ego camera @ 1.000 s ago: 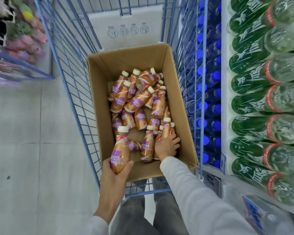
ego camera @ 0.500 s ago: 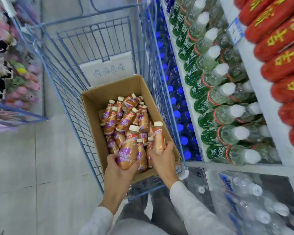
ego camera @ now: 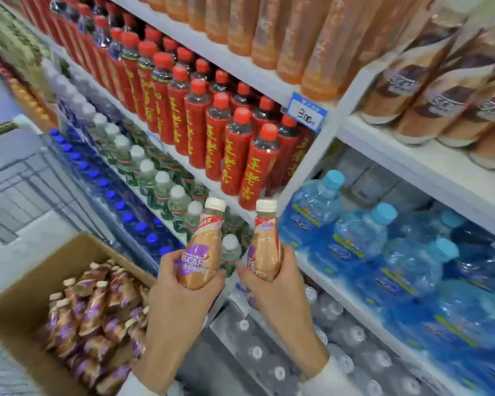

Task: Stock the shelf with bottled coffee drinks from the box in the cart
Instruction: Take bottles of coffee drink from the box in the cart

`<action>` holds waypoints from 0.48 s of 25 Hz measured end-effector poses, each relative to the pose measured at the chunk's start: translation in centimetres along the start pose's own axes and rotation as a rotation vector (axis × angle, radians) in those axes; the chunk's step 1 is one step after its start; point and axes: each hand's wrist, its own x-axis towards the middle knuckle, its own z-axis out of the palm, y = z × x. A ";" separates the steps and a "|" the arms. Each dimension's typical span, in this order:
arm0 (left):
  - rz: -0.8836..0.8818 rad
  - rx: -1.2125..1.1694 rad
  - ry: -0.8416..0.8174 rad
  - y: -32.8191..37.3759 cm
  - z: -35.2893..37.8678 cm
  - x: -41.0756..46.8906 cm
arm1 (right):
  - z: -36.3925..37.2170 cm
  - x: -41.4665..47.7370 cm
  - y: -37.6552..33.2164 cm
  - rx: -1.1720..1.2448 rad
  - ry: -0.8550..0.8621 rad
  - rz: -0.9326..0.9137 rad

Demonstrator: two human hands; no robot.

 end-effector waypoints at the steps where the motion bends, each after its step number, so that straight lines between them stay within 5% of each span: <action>1: 0.045 0.001 -0.047 1.6 1.8 -1.2 | -2.8 -0.6 -0.4 0.004 0.049 -0.017; 12: 0.483 -0.140 -0.390 15.0 18.5 -18.7 | -29.0 -9.6 -2.5 0.140 0.463 -0.229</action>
